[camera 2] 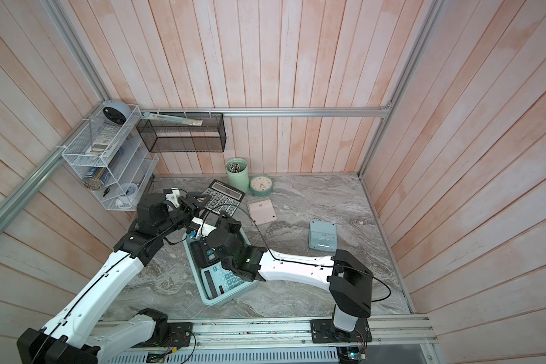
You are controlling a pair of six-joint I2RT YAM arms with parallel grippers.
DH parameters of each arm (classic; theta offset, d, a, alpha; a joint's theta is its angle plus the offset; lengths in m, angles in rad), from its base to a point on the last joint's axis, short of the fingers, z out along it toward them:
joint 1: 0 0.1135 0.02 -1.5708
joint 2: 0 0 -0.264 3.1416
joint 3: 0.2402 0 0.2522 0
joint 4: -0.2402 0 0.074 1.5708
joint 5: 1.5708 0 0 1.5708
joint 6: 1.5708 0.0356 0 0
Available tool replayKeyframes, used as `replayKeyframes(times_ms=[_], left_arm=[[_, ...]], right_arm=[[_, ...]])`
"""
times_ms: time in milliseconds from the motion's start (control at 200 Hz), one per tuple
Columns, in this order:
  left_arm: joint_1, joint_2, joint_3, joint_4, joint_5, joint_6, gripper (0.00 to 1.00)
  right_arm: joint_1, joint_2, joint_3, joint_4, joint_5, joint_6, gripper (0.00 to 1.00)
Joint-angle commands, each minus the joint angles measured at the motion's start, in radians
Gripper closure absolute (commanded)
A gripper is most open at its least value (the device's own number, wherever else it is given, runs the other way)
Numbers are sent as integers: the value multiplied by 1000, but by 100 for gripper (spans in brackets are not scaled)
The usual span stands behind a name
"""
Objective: Put the calculator in the storage box
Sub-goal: Pick up the calculator from the center of the board.
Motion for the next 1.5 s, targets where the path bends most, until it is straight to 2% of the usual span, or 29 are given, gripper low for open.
replayKeyframes(times_ms=[0,275,590,745,810,910,1040,1110,1190,1250,1345,1495], left_arm=[[-6,23,-6,31,0,1,60],[-11,53,-20,47,2,4,61],[-11,65,-24,64,3,2,100],[-11,62,-16,62,-7,14,100],[-11,62,-3,44,-16,35,100],[-9,69,32,-5,-31,90,100],[13,77,55,-41,-18,145,100],[31,75,52,-48,-2,165,100],[55,67,54,-58,35,195,100],[76,60,54,-67,76,222,100],[113,45,54,-90,156,275,100],[158,29,31,-96,332,332,100]], right_arm=[[21,5,4,130,36,-39,100],[38,17,-5,170,31,-54,100],[43,13,-20,174,25,-37,100],[44,12,-15,136,27,-5,100],[44,-1,-17,98,22,31,79],[43,-36,-13,-16,1,135,56],[32,-111,-9,-206,-31,323,34],[16,-163,-12,-309,-58,437,28],[-26,-235,-14,-439,-139,592,23],[-85,-289,-11,-543,-247,722,22],[-219,-363,-11,-654,-496,904,22],[-432,-425,-34,-696,-863,1092,22]])
